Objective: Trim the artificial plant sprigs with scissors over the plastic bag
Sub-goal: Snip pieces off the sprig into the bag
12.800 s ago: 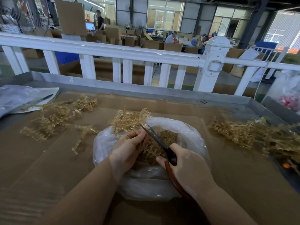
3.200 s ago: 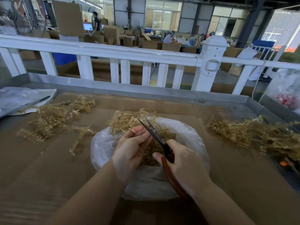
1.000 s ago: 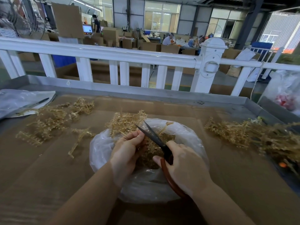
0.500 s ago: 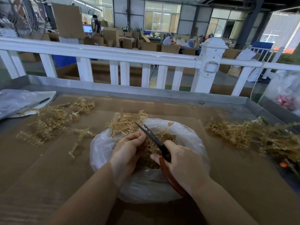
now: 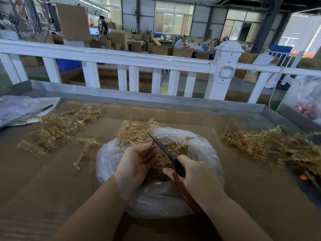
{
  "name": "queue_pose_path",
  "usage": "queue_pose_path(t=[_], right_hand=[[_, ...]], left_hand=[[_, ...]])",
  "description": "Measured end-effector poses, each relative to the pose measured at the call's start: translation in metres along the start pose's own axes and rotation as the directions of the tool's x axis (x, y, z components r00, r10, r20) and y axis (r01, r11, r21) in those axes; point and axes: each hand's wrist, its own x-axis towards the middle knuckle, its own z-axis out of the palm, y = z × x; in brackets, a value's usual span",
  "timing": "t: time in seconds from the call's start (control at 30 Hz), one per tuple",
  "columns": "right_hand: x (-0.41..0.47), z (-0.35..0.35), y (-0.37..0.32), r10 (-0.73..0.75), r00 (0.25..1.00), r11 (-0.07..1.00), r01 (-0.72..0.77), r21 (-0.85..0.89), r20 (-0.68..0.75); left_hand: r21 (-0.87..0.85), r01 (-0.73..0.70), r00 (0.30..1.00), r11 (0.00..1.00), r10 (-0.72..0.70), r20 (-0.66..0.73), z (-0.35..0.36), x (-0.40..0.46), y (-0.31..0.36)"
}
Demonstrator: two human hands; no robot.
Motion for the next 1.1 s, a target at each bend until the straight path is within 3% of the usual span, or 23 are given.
queue_pose_path(t=[0.27, 0.5, 1.1], right_hand=[[-0.004, 0.001, 0.001, 0.001, 1.0, 1.0, -0.001, 0.022, 0.018], [-0.004, 0.0, 0.0, 0.0, 1.0, 1.0, 0.0, 0.009, 0.01], [0.002, 0.0, 0.002, 0.006, 0.998, 1.0, -0.005, -0.005, 0.061]], left_hand=[[-0.077, -0.075, 0.997, 0.994, 0.074, -0.022, -0.002, 0.002, -0.003], [0.007, -0.147, 0.989, 0.989, 0.147, 0.021, -0.001, -0.001, -0.007], [-0.004, -0.097, 0.995, 0.995, 0.097, 0.031, -0.007, 0.004, -0.01]])
